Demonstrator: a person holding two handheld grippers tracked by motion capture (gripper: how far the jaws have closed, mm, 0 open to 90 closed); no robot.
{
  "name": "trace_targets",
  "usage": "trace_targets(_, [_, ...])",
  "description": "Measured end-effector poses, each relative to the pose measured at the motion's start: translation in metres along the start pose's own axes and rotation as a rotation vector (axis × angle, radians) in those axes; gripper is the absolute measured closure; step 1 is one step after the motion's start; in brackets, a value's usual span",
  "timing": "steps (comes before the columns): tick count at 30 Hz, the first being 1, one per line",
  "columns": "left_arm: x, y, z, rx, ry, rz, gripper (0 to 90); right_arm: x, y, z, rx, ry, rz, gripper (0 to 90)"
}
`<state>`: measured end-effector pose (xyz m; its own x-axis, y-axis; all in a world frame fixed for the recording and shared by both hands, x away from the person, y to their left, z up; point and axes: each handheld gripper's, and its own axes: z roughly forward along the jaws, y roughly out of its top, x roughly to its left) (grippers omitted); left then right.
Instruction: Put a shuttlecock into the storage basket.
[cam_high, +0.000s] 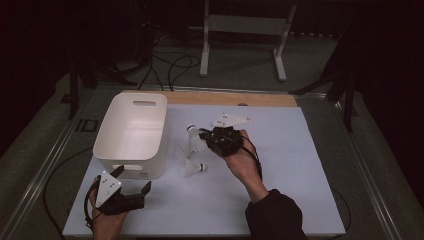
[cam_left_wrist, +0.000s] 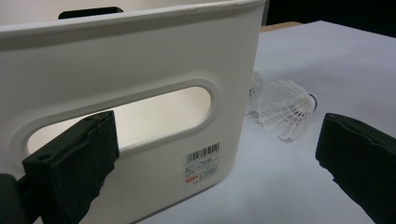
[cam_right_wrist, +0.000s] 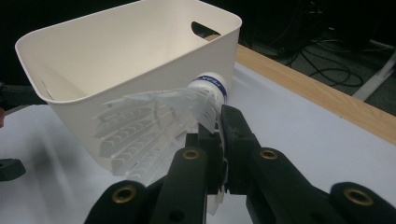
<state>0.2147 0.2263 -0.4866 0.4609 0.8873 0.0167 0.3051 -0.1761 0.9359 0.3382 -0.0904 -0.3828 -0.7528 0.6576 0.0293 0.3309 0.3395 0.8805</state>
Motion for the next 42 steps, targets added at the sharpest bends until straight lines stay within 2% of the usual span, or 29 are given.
trace_targets(11, [-0.001,0.000,0.000,0.000,0.000,0.001,0.0,0.002,0.004,0.005,-0.004,0.012,0.011,87.8])
trace_targets(42, [0.000,0.000,0.000,0.001,0.001,0.004,0.0,0.012,0.024,0.019,-0.020,0.050,0.001,87.8])
